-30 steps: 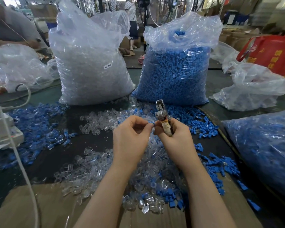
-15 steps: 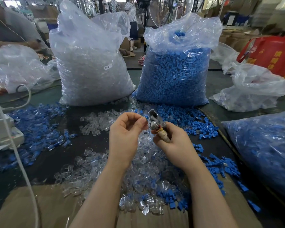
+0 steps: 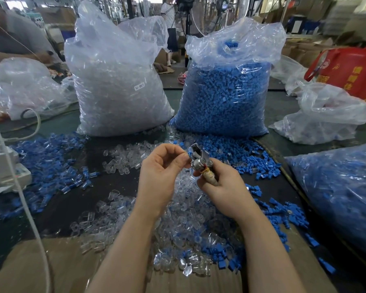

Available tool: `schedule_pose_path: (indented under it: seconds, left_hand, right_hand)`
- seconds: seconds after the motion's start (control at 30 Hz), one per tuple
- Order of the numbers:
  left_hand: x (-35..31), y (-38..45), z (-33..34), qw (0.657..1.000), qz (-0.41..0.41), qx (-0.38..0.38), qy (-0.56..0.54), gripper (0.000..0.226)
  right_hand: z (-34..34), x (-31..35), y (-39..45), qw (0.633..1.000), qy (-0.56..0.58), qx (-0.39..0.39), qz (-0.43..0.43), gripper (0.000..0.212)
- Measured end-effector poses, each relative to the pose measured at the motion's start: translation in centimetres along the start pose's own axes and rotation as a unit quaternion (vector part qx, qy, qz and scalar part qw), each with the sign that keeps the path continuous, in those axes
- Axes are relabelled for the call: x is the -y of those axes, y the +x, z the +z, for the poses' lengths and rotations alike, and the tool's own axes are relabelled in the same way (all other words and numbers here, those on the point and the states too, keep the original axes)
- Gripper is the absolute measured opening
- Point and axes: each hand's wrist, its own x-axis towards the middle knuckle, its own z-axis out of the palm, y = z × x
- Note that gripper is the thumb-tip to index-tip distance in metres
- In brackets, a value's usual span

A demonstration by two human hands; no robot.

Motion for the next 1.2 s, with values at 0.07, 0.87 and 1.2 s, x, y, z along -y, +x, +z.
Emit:
schedule_pose_path:
  seconds: [0.07,0.87,1.2]
  left_hand:
    - [0.0,0.0,0.0,1.000,-0.001,0.004,0.000,0.012]
    - [0.1,0.1,-11.2,0.766,-0.125,-0.296,0.557,0.012]
    - [0.2,-0.1,-13.7,0.637,-0.331,-0.273,0.640,0.025]
  right_hand:
    - [0.0,-0.1,0.0,1.000,-0.013,-0.005,-0.003,0.027]
    - [-0.8,-1.9,0.4,0.960,-0.202,-0.162,0.103,0.018]
    - [-1.3,-2.8,0.2,0.891,-0.324,-0.181,0.260,0.021]
